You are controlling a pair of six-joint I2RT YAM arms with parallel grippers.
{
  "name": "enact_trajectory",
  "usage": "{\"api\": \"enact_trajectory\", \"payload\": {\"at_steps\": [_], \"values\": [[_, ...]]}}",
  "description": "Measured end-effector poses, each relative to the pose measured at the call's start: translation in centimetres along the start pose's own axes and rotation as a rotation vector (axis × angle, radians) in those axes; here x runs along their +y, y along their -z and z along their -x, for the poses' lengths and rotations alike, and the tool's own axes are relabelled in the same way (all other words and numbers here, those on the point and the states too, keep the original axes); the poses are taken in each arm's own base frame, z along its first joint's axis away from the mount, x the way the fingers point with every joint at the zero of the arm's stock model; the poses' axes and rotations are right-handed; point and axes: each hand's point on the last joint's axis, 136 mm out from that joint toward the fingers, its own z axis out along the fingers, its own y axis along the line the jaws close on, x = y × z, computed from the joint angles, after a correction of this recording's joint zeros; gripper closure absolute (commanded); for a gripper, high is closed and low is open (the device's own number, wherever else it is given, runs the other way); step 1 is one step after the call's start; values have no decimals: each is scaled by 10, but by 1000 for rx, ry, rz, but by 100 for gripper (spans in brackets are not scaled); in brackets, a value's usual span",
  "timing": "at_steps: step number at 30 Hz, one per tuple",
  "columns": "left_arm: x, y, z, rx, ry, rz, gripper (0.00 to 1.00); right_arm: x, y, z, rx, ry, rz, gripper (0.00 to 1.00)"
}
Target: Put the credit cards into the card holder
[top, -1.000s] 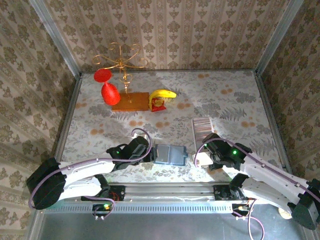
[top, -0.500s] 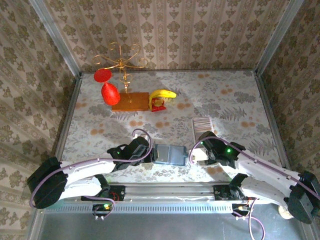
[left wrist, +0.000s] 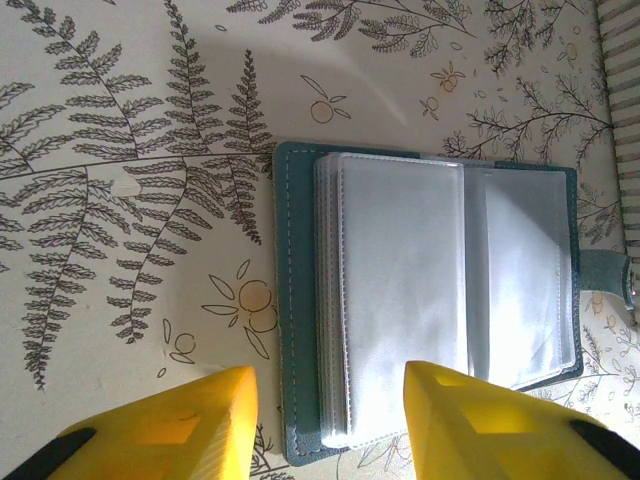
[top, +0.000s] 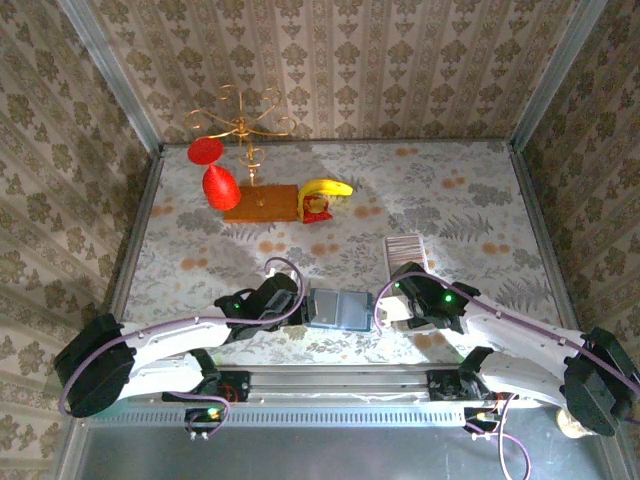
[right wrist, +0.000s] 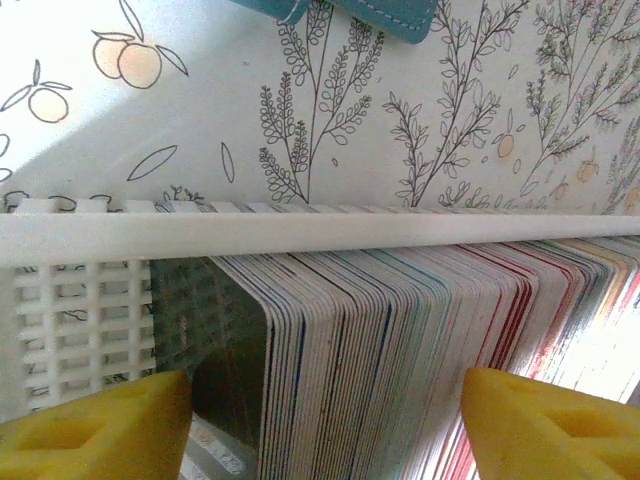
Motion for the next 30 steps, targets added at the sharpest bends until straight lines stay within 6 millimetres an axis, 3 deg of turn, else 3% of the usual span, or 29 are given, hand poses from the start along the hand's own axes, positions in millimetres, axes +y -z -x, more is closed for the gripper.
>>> {"api": "enact_trajectory", "payload": {"at_steps": [13, 30], "values": [[-4, -1, -1, 2, -2, -19, 60, -2, 14, -5, -14, -8, -47, 46], [-2, -6, -6, 23, -7, -12, 63, 6, 15, -8, -11, -3, -31, 67]]}}
